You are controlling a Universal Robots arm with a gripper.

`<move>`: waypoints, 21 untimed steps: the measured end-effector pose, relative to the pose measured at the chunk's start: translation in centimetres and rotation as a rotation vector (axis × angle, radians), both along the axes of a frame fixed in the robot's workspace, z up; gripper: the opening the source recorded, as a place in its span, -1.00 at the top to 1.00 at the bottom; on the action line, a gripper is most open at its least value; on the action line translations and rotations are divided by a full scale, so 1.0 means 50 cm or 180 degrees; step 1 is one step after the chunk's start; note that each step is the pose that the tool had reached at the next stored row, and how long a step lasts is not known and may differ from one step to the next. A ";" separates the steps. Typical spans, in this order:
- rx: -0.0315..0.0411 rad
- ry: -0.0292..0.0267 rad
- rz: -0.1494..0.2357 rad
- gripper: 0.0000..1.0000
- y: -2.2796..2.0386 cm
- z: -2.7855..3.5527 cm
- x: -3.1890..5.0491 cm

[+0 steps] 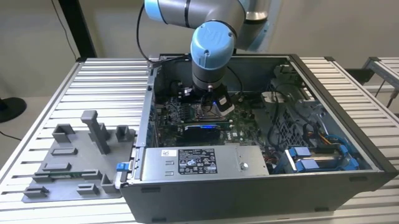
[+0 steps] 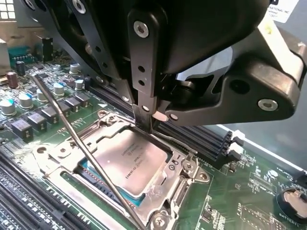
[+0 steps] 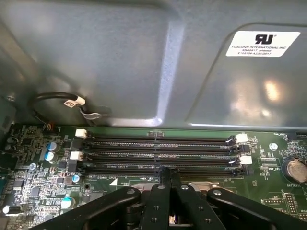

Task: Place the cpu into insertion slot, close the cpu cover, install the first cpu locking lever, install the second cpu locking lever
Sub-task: 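Install the first cpu locking lever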

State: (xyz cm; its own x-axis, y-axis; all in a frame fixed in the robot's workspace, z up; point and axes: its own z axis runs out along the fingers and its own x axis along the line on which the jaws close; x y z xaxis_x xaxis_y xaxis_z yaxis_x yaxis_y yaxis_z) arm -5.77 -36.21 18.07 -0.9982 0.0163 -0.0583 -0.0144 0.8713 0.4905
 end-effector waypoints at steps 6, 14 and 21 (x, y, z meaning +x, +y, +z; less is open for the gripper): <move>0.0032 0.0000 0.0000 1.00 0.0006 0.017 -0.005; 0.0056 -0.0001 -0.0001 1.00 0.0001 0.035 -0.038; 0.0055 -0.0005 -0.0001 1.00 -0.0028 0.035 -0.062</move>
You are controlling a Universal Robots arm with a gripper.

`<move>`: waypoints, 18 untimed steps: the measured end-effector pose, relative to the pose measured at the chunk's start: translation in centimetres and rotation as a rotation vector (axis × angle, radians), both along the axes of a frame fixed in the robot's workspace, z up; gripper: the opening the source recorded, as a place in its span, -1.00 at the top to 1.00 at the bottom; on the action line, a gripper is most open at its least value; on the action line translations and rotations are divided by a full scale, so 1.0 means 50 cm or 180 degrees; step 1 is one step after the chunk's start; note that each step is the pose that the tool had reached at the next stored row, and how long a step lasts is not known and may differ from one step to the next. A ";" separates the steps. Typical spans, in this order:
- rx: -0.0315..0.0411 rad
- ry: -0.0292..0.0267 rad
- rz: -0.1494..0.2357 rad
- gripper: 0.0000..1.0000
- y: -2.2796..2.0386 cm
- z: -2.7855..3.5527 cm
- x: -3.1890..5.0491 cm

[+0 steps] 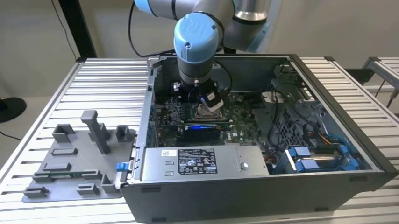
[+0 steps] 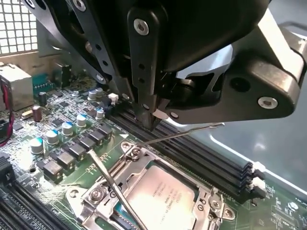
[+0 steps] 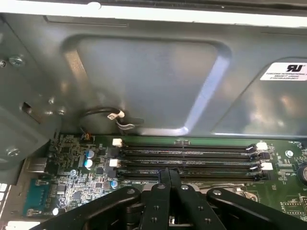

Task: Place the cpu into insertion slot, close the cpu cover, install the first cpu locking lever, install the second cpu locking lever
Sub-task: 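Install the first cpu locking lever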

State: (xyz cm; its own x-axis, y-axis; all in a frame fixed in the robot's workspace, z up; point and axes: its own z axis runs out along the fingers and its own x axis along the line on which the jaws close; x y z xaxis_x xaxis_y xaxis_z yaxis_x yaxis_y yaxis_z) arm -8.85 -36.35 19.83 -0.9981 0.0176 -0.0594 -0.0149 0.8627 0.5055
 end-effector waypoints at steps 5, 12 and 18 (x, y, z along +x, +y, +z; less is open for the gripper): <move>0.0000 0.0000 0.0000 1.00 -0.0001 -0.005 0.000; 0.0000 0.0000 0.0000 1.00 -0.0002 -0.010 0.004; 0.0000 0.0000 0.0000 1.00 -0.0002 -0.012 0.011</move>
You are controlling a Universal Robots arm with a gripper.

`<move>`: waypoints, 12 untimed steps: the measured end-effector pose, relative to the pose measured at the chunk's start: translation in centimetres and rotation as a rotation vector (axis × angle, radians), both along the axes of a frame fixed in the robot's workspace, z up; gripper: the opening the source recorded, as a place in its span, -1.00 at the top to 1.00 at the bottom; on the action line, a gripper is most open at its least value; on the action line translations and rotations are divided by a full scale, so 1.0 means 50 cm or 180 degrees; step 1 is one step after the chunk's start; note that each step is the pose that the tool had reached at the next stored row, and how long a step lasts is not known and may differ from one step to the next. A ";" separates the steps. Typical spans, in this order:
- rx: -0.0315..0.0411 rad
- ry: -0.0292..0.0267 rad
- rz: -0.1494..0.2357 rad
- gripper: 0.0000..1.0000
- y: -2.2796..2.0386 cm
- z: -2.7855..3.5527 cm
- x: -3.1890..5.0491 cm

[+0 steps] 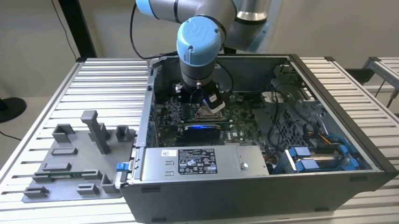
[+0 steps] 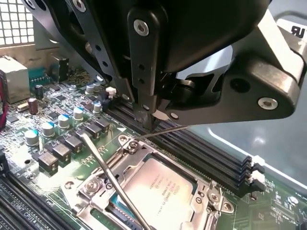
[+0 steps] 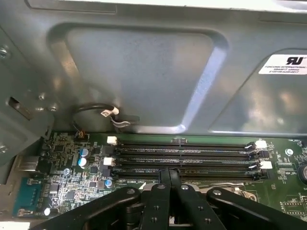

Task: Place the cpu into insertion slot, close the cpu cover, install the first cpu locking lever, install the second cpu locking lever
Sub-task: 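Install the first cpu locking lever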

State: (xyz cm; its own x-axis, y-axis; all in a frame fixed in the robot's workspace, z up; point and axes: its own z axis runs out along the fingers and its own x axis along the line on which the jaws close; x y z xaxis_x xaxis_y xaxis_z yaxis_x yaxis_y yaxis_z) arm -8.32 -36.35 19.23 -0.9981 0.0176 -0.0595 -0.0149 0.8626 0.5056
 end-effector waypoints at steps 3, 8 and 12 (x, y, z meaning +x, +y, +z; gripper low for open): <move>0.0000 0.0000 0.0000 1.00 0.0000 -0.001 0.003; 0.0000 0.0000 0.0000 1.00 0.0001 -0.003 0.006; -0.0001 0.0002 0.0000 1.00 0.0000 -0.005 0.010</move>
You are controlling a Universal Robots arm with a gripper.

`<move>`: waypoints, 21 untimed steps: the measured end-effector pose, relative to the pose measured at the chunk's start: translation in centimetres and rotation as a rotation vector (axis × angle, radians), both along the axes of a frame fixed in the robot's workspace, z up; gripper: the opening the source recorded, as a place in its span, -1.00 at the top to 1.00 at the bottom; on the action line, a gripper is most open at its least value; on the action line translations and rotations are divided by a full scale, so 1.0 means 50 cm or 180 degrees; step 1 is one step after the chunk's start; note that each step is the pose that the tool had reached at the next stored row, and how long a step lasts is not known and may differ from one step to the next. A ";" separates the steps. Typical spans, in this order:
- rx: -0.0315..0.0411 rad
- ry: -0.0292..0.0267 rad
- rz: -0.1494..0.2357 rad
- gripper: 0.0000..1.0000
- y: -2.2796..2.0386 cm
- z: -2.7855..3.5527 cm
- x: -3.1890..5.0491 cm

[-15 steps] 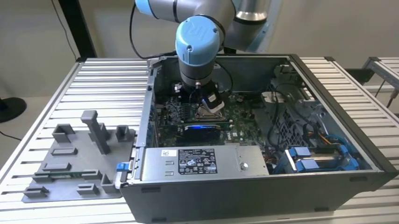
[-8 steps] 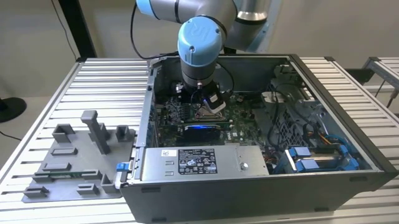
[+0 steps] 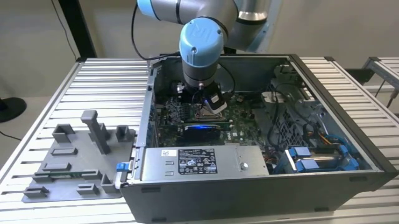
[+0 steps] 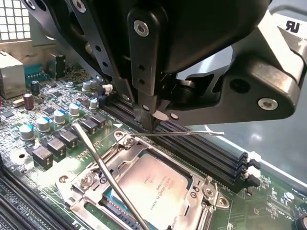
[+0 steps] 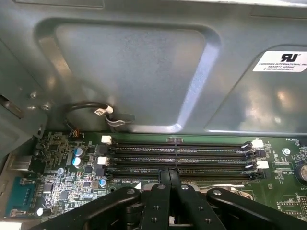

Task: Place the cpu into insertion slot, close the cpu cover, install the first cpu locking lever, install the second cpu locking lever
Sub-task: 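Install the first cpu locking lever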

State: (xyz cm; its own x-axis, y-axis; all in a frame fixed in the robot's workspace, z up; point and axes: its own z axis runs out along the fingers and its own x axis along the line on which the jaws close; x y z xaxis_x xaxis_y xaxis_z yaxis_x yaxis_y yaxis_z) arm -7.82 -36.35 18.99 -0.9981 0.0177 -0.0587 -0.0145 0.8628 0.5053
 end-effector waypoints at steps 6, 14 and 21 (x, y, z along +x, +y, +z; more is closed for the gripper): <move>0.0001 0.0008 0.0000 1.00 -0.0004 -0.003 0.007; 0.0000 0.0016 0.0000 1.00 -0.0006 -0.008 0.013; 0.0000 0.0025 0.0000 1.00 -0.0007 -0.012 0.020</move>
